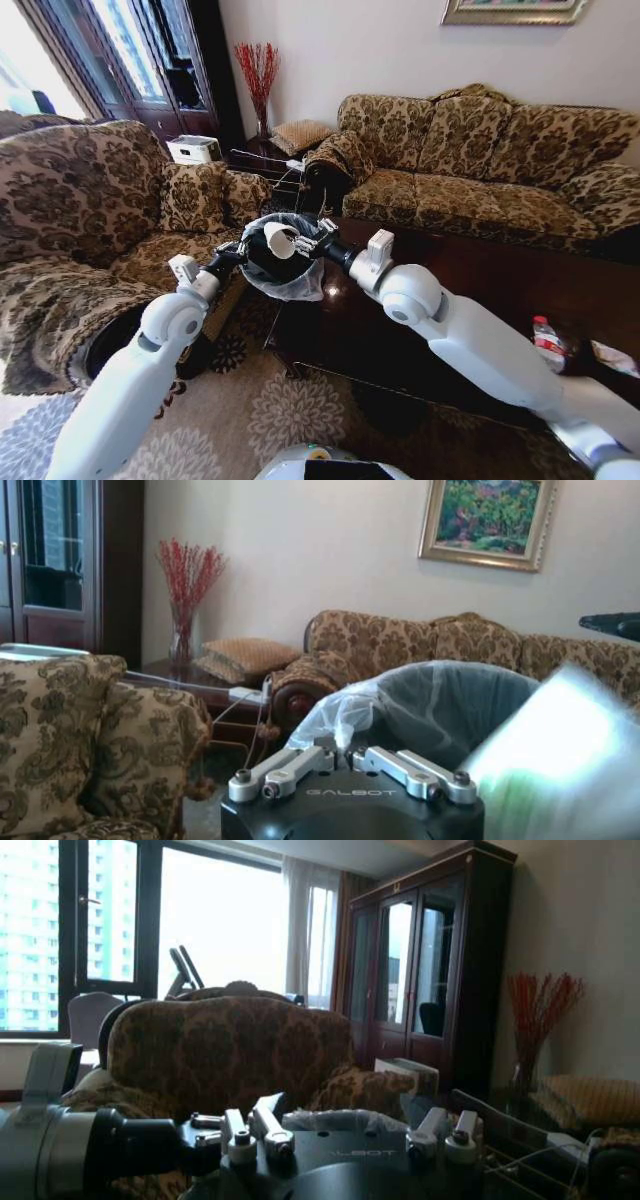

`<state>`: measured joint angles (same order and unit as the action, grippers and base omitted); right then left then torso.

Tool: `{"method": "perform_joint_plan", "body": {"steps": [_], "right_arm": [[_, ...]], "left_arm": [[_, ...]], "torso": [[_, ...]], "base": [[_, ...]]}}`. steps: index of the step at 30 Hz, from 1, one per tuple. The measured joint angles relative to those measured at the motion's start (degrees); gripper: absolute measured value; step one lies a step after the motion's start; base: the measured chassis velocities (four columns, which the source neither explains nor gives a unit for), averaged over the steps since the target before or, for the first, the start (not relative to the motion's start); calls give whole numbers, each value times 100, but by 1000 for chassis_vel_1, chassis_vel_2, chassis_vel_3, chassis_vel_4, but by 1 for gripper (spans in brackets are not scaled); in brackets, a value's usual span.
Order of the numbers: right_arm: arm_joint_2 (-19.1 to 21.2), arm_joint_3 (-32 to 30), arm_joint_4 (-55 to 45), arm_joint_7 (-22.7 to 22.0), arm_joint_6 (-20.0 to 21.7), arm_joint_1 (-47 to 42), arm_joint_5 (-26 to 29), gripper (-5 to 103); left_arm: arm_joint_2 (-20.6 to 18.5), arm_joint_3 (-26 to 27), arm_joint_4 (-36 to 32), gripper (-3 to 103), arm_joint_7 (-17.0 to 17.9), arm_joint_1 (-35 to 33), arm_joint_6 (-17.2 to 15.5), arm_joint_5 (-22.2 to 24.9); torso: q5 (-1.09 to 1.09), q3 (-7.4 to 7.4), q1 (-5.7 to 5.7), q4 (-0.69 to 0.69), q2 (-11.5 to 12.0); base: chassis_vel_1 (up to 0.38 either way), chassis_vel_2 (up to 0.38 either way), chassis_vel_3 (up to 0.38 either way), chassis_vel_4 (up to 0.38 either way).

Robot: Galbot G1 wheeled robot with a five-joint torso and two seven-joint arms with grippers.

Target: Move to the front of the table and place the trash on the table into the trash bin.

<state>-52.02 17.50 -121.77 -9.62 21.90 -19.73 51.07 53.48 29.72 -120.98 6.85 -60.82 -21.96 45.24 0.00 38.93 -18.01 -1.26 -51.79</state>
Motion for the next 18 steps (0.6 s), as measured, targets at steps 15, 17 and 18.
{"method": "perform_joint_plan", "body": {"steps": [15, 17, 18], "right_arm": [[260, -874, -50, -374, 67, -559, 62, 100], [342, -1078, -51, -374, 95, -752, -5, 100], [390, -1265, -53, -381, 122, -928, -59, 100]], "left_arm": [[53, 132, -63, 3, -36, -120, 72, -62], [79, 163, -75, 3, -41, -157, 106, -102], [100, 225, -130, 3, -39, -240, 140, -150]], "torso": [[0, 0, 0, -1, 0], [1, 0, 0, 2, 0], [0, 0, 0, 6, 0]], "base": [[0, 0, 0, 0], [0, 0, 0, 0], [0, 0, 0, 0]]}}
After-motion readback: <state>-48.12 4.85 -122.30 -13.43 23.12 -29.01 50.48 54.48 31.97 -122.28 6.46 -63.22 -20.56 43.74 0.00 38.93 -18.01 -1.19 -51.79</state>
